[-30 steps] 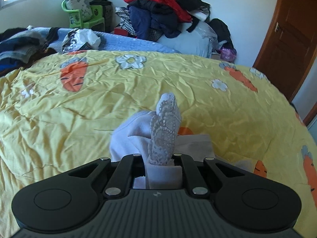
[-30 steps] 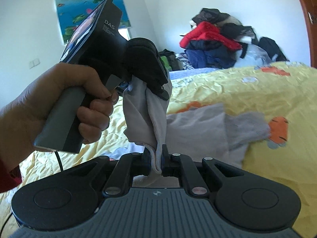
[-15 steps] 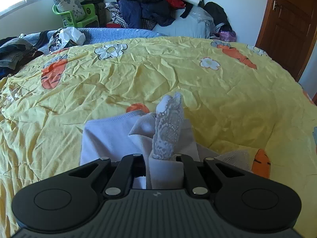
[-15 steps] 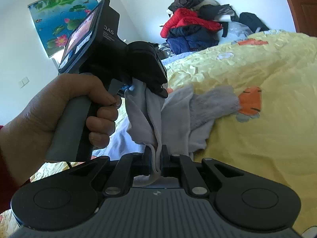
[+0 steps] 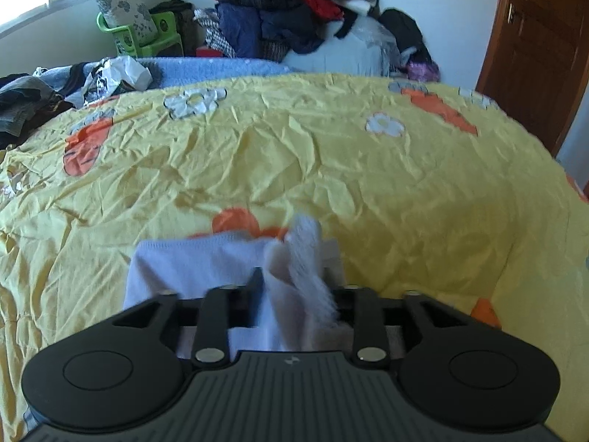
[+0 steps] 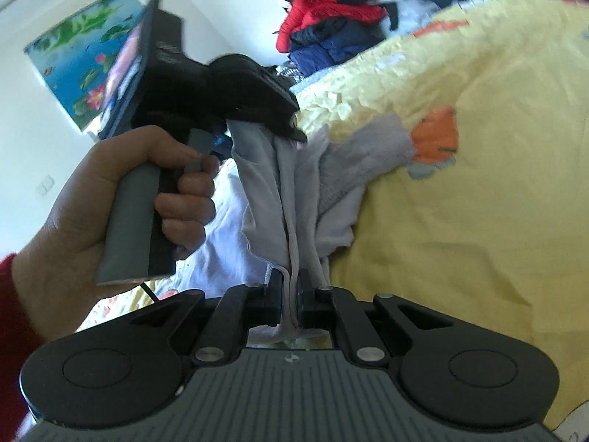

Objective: Fold small clothes
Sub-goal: 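Lift the held side edge with both tools and fold it over the sweater, then open both tools to release the folded edge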

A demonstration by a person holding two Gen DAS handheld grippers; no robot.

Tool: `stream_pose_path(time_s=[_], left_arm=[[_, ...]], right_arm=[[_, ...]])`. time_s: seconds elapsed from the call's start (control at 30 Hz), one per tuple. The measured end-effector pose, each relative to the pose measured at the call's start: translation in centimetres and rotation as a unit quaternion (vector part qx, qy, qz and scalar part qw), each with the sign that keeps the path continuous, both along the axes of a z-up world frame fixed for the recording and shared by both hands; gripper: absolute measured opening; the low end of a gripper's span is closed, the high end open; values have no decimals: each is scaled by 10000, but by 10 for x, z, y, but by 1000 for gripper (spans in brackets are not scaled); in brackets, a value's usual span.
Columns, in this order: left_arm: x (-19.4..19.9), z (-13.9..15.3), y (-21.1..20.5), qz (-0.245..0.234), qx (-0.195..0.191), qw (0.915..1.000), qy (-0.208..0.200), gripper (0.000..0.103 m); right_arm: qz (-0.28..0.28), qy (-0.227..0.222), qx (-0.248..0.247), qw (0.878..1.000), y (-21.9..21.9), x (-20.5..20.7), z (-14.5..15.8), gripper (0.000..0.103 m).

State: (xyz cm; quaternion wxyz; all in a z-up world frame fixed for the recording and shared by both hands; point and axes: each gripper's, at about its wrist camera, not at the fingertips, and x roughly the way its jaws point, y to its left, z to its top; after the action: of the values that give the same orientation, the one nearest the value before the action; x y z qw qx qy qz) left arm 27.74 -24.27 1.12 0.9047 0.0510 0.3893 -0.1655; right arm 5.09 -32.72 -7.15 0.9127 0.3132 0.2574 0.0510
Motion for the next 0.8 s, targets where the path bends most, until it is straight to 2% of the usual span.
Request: stream_pose_path(time_s=[0.03, 0.07, 0.17, 0.27, 0.47, 0.63, 0.8], left_arm=[[1, 3, 1, 42, -62, 9999, -85, 72], [2, 7, 2, 82, -123, 9997, -202, 84], [1, 20, 7, 197, -186, 9975, -646, 84], [-1, 28, 15, 291, 40, 9961, -830, 84], [-32, 18, 56, 340, 366, 9955, -811, 84], [-68, 3, 87, 349, 395, 9953, -815, 84], [-99, -9, 98, 326, 338, 9955, -827, 84]], right_arm=[[-6, 20, 93, 10000, -2, 1, -2, 7], [-7, 40, 157, 9999, -4, 2, -4, 7], [-15, 58, 186, 9998, -4, 4, -7, 8], [-21, 55, 189, 9998, -5, 8, -9, 9], [-19, 89, 359, 9993, -10, 8, -13, 11], [-49, 109, 406, 9991, -12, 7, -13, 12], [-67, 186, 360, 9992, -12, 5, -9, 12]])
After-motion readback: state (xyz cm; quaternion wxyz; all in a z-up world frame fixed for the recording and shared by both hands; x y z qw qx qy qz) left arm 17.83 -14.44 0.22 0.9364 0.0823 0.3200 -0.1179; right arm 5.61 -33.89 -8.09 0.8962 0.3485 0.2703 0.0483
